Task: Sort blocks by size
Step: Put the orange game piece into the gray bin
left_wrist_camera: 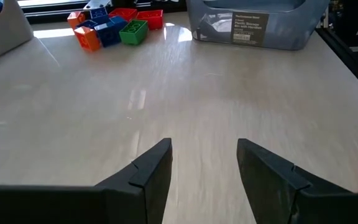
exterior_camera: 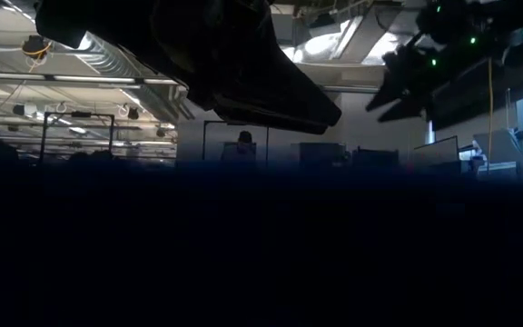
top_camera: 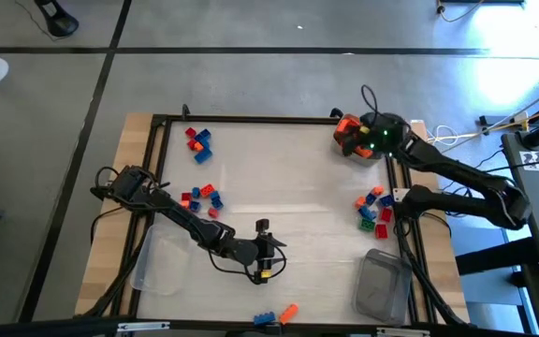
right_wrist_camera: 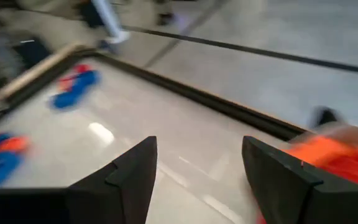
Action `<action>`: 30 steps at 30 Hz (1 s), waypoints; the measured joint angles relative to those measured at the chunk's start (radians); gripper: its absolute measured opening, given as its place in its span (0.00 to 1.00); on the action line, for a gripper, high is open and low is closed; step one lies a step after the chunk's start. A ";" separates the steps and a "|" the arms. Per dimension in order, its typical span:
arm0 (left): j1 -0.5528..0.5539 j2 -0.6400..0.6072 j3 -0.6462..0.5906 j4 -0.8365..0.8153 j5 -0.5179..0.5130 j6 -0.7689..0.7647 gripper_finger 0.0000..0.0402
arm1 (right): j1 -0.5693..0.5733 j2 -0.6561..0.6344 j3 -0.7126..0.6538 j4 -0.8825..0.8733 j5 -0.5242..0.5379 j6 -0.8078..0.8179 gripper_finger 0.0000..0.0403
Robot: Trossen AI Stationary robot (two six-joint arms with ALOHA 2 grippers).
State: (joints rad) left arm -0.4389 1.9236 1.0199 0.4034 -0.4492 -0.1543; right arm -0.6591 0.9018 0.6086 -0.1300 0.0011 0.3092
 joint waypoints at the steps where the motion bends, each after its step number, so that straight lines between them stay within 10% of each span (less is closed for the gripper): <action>1: 0.000 0.000 0.000 0.000 0.000 0.000 0.42 | 0.045 -0.004 0.000 0.010 0.009 0.000 0.58; 14: 0.000 0.000 0.000 -0.004 0.001 -0.055 0.42 | 0.485 0.058 0.000 0.095 0.245 -0.029 0.58; 30: 0.012 0.000 0.000 -0.033 0.024 -0.105 0.42 | 0.786 0.237 0.000 0.292 0.279 -0.054 0.58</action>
State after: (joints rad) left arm -0.4267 1.9232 1.0199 0.3702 -0.4248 -0.2588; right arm 0.1274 1.1383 0.6086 0.1617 0.2798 0.2550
